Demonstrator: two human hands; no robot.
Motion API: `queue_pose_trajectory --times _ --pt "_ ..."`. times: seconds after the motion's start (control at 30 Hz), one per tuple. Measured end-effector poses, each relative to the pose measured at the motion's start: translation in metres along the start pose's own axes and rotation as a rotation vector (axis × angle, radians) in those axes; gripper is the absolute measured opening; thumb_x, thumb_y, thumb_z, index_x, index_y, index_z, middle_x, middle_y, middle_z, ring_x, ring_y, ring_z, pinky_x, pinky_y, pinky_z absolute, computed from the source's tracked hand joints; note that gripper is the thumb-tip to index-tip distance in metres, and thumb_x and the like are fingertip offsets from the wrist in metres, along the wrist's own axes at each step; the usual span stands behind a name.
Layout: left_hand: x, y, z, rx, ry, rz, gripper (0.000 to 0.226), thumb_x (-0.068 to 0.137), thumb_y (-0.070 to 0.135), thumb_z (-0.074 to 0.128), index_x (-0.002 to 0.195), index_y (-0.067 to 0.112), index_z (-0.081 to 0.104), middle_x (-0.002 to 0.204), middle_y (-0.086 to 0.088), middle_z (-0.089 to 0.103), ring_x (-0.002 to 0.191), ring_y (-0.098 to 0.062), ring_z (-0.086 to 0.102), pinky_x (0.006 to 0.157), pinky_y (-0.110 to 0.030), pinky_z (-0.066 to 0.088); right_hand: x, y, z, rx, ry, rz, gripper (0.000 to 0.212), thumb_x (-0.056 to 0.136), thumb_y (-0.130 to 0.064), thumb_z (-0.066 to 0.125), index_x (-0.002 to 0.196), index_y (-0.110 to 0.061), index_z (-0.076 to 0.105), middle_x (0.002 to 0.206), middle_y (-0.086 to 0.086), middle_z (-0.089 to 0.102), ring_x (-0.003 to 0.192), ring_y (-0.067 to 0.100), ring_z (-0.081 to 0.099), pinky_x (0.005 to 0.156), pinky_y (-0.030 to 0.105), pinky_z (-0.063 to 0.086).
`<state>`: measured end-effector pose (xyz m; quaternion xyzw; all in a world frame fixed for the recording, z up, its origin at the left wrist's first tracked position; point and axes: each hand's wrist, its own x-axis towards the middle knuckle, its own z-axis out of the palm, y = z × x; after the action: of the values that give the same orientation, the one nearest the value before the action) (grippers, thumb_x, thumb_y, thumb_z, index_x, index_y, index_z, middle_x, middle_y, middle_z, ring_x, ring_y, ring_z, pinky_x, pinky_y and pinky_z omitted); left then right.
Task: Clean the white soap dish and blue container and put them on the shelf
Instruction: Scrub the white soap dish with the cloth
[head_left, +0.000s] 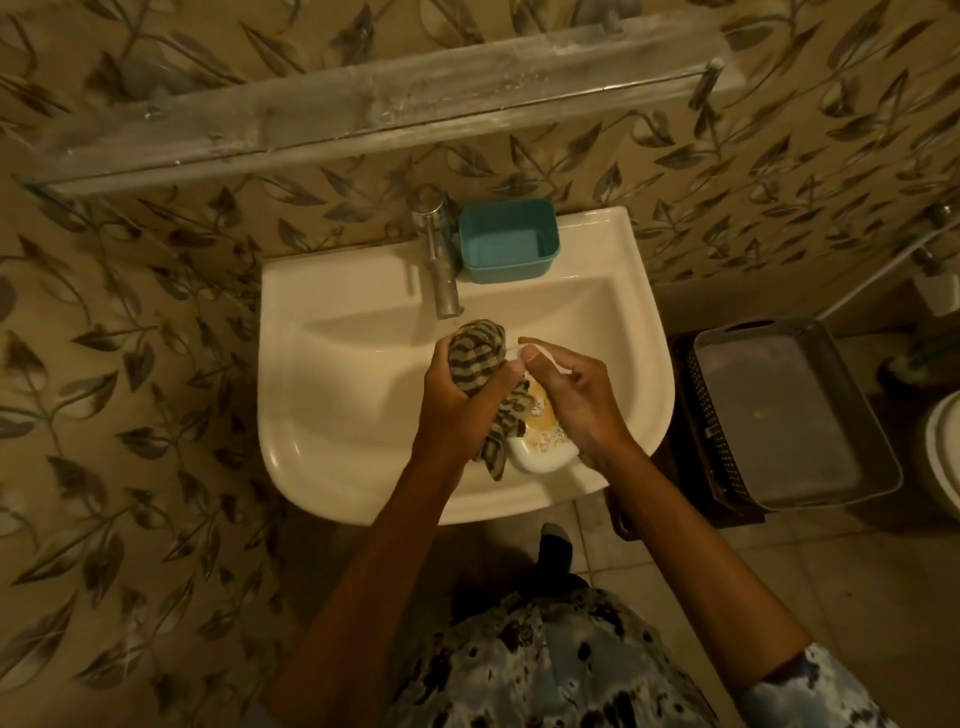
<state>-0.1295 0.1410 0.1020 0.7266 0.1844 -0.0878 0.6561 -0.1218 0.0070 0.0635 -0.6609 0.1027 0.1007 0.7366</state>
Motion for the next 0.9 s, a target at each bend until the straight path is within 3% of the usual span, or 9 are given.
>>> queue_pose_trajectory --times 0.1,0.2,0.3,0.43,0.57,0.67,0.73,0.9 --pt "-0.005 -0.011 0.000 -0.167 0.106 -0.074 0.050 0.073 0.016 0.076 0.118 0.019 0.055 0.109 -0.009 0.067 0.094 -0.027 0.069 0.076 -0.042 0.059 0.010 -0.008 -0.002 -0.088 -0.049 0.019 0.026 0.088 -0.032 0.066 0.109 -0.018 0.071 0.107 -0.008 0.072 0.099 0.003 0.067 0.085 0.021 0.051" --pt "0.002 -0.012 -0.005 -0.410 0.223 -0.115 0.048 0.077 0.004 0.072 0.121 0.011 0.055 0.112 -0.014 0.066 0.095 -0.028 0.069 0.079 -0.043 0.058 0.013 -0.012 -0.001 0.155 -0.015 0.132 0.021 0.085 -0.020 0.069 0.102 -0.010 0.064 0.085 -0.004 0.074 0.081 0.015 0.070 0.075 0.035 0.055" --pt "0.010 -0.010 -0.010 -0.580 0.300 -0.129 0.052 0.076 0.007 0.073 0.125 0.008 0.055 0.118 -0.018 0.064 0.101 -0.032 0.067 0.083 -0.048 0.056 0.008 -0.007 0.008 0.343 -0.047 0.188 0.032 0.075 -0.022 0.074 0.103 -0.014 0.058 0.092 0.007 0.073 0.087 0.027 0.070 0.077 0.045 0.055" --pt "0.005 -0.012 -0.011 -0.432 0.270 -0.106 0.042 0.082 0.011 0.069 0.121 0.013 0.056 0.113 -0.013 0.067 0.099 -0.029 0.068 0.085 -0.046 0.056 0.000 -0.002 0.027 0.324 0.059 0.094 0.023 0.082 -0.014 0.071 0.104 -0.016 0.066 0.103 0.009 0.071 0.090 0.025 0.071 0.074 0.040 0.059" --pt "0.012 -0.008 -0.029 -0.071 0.161 -0.033 0.031 0.085 0.030 0.067 0.112 0.016 0.060 0.102 -0.007 0.069 0.092 -0.024 0.069 0.082 -0.045 0.057 0.003 -0.002 0.014 0.205 -0.031 0.092 0.024 0.080 -0.005 0.072 0.103 -0.012 0.071 0.100 0.009 0.073 0.087 0.023 0.072 0.072 0.032 0.057" --pt "0.020 0.005 -0.035 0.122 -0.011 0.047 0.011 0.089 0.031 0.061 0.099 0.025 0.061 0.093 0.002 0.068 0.086 -0.014 0.068 0.075 -0.027 0.057 0.000 -0.005 0.009 0.162 -0.143 0.098 0.023 0.080 0.002 0.070 0.099 -0.009 0.071 0.086 -0.003 0.076 0.079 0.013 0.072 0.066 0.023 0.055" --pt "0.024 0.011 -0.034 0.144 -0.082 0.061 0.008 0.091 0.032 0.059 0.098 0.028 0.060 0.091 0.004 0.068 0.082 -0.010 0.067 0.069 -0.019 0.055 0.003 -0.009 0.008 0.147 -0.119 0.081 0.024 0.080 0.004 0.069 0.101 -0.006 0.070 0.082 -0.005 0.075 0.075 0.009 0.071 0.064 0.019 0.053" --pt "0.024 -0.004 -0.023 0.012 0.002 -0.001 0.037 0.089 0.039 0.059 0.120 0.020 0.053 0.107 -0.002 0.067 0.095 -0.017 0.067 0.082 -0.037 0.057 0.018 -0.013 0.006 0.194 0.115 0.065 0.016 0.078 -0.005 0.075 0.092 -0.013 0.074 0.098 0.012 0.073 0.087 0.027 0.072 0.076 0.039 0.059"
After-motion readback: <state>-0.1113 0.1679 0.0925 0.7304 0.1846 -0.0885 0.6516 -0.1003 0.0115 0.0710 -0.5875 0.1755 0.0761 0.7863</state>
